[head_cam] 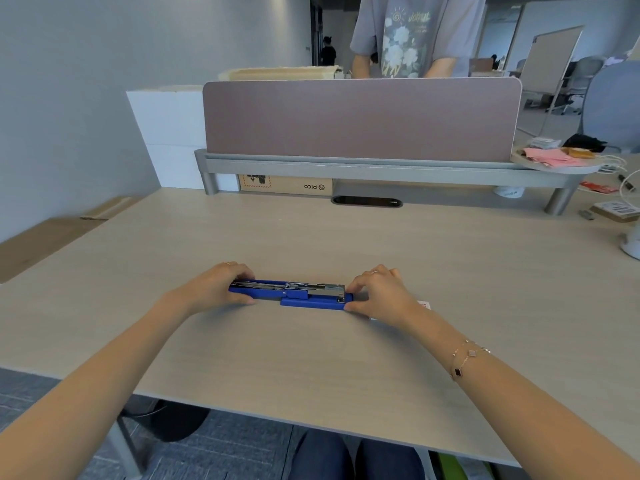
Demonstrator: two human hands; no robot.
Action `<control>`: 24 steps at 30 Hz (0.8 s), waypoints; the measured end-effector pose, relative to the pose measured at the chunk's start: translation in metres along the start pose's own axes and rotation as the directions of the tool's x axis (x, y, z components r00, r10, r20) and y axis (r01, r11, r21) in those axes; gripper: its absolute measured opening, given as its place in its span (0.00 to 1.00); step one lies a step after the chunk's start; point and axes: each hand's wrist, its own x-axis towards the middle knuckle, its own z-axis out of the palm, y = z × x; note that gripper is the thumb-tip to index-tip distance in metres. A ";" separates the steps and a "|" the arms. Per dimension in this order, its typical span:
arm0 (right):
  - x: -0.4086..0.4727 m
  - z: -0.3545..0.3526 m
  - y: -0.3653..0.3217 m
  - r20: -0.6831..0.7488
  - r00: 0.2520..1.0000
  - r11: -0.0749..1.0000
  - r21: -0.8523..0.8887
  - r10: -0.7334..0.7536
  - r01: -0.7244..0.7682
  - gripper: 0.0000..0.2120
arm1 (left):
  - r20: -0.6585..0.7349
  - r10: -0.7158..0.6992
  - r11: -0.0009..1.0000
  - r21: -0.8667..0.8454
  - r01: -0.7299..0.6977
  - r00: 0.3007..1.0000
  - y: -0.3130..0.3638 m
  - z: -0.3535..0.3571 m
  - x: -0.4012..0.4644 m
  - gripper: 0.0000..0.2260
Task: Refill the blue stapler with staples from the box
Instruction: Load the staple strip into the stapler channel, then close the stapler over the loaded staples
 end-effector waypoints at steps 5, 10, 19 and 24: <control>0.001 0.002 0.000 -0.004 1.000 1.000 0.013 0.012 -0.012 0.12 | -0.003 -0.014 1.000 0.021 0.014 1.000 -0.007 -0.005 0.000 0.10; 0.002 0.004 0.001 -0.001 1.000 0.999 -0.035 -0.014 0.014 0.12 | -0.003 0.016 1.000 0.007 -0.016 1.000 -0.005 -0.013 -0.005 0.11; 0.001 0.007 0.002 -0.027 1.000 1.000 0.004 -0.011 0.012 0.11 | -0.166 -0.018 0.971 -0.240 -0.023 0.986 0.038 -0.056 -0.006 0.20; 0.000 0.009 0.002 -0.044 0.999 1.000 0.007 -0.009 0.009 0.11 | -0.187 0.007 0.914 -0.396 -0.082 0.982 0.074 -0.057 0.000 0.25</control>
